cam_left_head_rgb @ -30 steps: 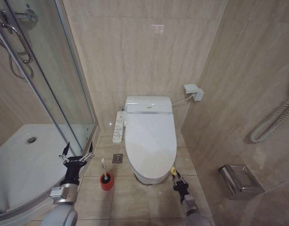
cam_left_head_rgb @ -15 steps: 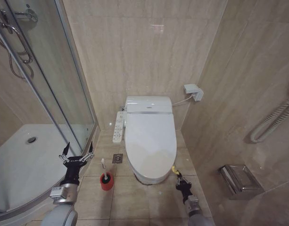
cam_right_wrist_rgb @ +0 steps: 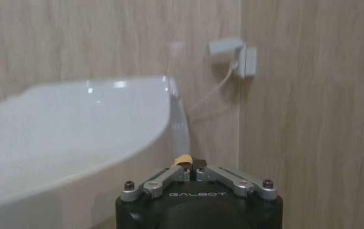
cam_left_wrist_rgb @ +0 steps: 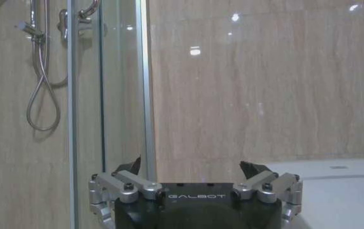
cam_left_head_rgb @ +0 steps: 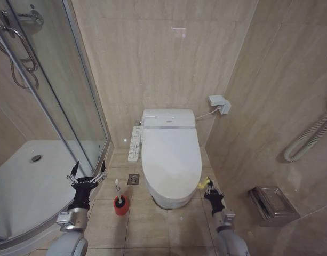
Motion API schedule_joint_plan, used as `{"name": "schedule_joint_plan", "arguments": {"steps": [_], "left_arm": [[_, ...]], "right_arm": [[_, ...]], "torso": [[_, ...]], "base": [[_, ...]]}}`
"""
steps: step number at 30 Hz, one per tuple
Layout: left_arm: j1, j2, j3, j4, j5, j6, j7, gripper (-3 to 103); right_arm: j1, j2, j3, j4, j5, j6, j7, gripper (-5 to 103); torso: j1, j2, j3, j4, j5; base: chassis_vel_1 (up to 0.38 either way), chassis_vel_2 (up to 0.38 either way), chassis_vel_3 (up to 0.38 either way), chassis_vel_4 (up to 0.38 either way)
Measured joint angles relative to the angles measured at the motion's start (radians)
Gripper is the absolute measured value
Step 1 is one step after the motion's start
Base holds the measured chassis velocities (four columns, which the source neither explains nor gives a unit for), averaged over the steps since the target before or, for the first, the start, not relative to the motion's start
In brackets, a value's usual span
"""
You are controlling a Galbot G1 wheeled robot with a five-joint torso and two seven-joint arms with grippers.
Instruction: Open the toilet lid, clean the toilet bowl with a toilet brush, close the toilet lid, and flush.
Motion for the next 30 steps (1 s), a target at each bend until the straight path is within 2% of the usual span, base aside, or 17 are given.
{"name": "schedule_joint_plan", "arguments": {"steps": [5, 14, 19, 30], "left_arm": [[0.000, 0.000, 0.000, 0.000, 0.000, 0.000, 0.000, 100], [0.000, 0.000, 0.000, 0.000, 0.000, 0.000, 0.000, 100], [0.000, 0.000, 0.000, 0.000, 0.000, 0.000, 0.000, 100], [0.000, 0.000, 0.000, 0.000, 0.000, 0.000, 0.000, 100]], "right_arm": [[0.040, -0.002, 0.013, 0.041, 0.038, -0.022, 0.008, 1], [0.197, -0.063, 0.033, 0.037, 0.115, -0.058, 0.010, 1], [0.304, -0.114, 0.032, -0.015, 0.149, -0.073, 0.009, 1], [0.481, -0.175, 0.005, -0.167, 0.156, -0.079, 0.008, 1]], "torso": [[0.000, 0.000, 0.000, 0.0002, -0.0003], [0.000, 0.000, 0.000, 0.0006, -0.0005], [0.000, 0.000, 0.000, 0.0008, -0.0006], [0.000, 0.000, 0.000, 0.0007, -0.0009]], "base": [[0.000, 0.000, 0.000, 0.000], [0.000, 0.000, 0.000, 0.000], [0.000, 0.000, 0.000, 0.000], [0.000, 0.000, 0.000, 0.000]]}}
